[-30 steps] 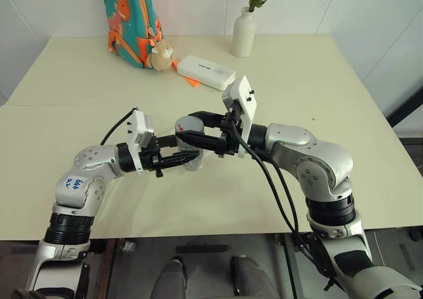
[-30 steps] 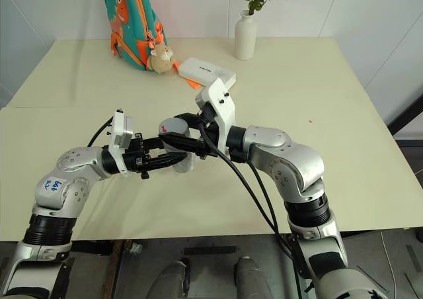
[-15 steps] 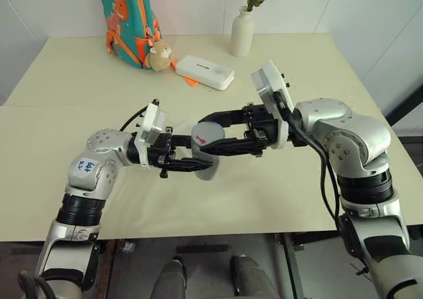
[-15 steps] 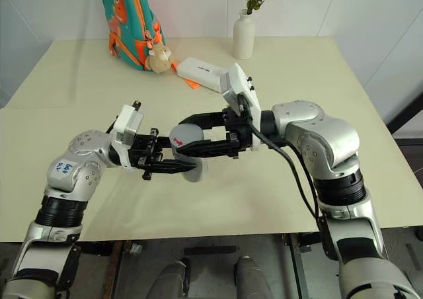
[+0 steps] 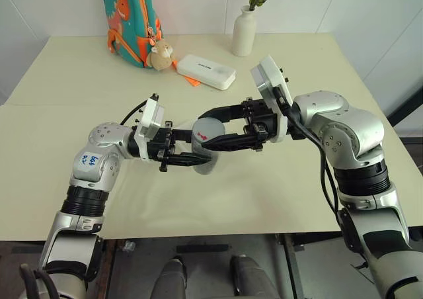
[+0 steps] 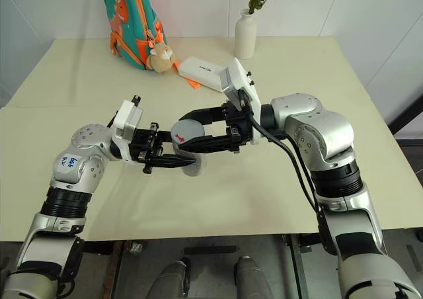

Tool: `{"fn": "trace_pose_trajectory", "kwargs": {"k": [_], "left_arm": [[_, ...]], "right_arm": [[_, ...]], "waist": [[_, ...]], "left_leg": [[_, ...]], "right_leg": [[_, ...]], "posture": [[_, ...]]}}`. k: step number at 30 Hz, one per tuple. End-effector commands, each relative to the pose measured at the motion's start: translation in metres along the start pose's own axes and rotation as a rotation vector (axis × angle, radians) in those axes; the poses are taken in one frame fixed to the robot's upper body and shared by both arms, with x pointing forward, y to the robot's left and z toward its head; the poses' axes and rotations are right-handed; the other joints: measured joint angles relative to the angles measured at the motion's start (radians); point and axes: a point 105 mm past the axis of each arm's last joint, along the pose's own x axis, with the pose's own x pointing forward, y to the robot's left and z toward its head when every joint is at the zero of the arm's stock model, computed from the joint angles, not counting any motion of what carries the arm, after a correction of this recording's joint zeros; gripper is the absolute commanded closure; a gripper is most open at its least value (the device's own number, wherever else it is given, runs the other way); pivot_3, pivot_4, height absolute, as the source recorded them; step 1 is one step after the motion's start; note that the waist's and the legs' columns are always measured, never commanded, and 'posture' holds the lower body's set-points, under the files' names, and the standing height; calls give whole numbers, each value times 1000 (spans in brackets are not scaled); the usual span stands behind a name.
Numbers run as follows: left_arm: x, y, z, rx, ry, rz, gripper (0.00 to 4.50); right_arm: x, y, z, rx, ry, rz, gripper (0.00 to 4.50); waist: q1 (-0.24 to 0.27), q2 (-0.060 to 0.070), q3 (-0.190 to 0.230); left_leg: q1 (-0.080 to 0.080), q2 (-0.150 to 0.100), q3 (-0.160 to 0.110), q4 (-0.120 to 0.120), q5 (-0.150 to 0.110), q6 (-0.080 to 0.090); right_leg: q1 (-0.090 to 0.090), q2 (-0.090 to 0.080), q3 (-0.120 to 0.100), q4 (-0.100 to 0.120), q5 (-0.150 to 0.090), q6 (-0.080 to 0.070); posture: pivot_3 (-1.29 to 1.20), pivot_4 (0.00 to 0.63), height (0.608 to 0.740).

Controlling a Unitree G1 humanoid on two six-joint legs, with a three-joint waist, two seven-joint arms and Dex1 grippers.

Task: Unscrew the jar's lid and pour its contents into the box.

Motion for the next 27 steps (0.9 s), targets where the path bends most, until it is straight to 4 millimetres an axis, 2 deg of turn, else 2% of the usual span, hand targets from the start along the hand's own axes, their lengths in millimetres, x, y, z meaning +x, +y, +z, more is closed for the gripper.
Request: {"fn": "trace_pose_trajectory", "kwargs": {"k": [1, 6, 11, 15, 21, 27], "left_arm": [[-7, 7, 15, 65, -27, 58, 2512], [-14, 8, 11, 62, -24, 110, 2512], [-18, 11, 8, 51, -27, 159, 2512], [-12, 13, 10, 58, -48, 165, 2512], [-1, 12, 14, 54, -81, 154, 2512], [2, 11, 14, 52, -90, 147, 2512]], "right_arm": [[2, 5, 13, -43, -59, 7, 64], [-6, -10, 31, -118, -143, -122, 64], [-5, -11, 34, -149, -155, -169, 64], [6, -8, 32, -182, -148, -178, 64], [25, -15, 24, -208, -117, -205, 64], [29, -25, 26, -205, -124, -250, 64]], "waist": [[-1, 0, 0], [1, 0, 0], [0, 0, 0], [0, 0, 0], [0, 0, 0], [-1, 0, 0]], "left_leg": [[0, 0, 0, 0, 0, 0], [0, 0, 0, 0, 0, 0], [0, 0, 0, 0, 0, 0], [-1, 0, 0, 0, 0, 0], [-1, 0, 0, 0, 0, 0], [-2, 0, 0, 0, 0, -1]], "right_leg": [[0, 0, 0, 0, 0, 0], [0, 0, 0, 0, 0, 0], [-1, 0, 0, 0, 0, 0], [-1, 0, 0, 1, 0, 0], [-3, 0, 0, 1, 0, 0], [-3, 0, 0, 2, 0, 0]], "posture": [[0, 150, 740], [0, 150, 740], [0, 150, 740], [0, 150, 740], [0, 150, 740], [0, 150, 740]]}}
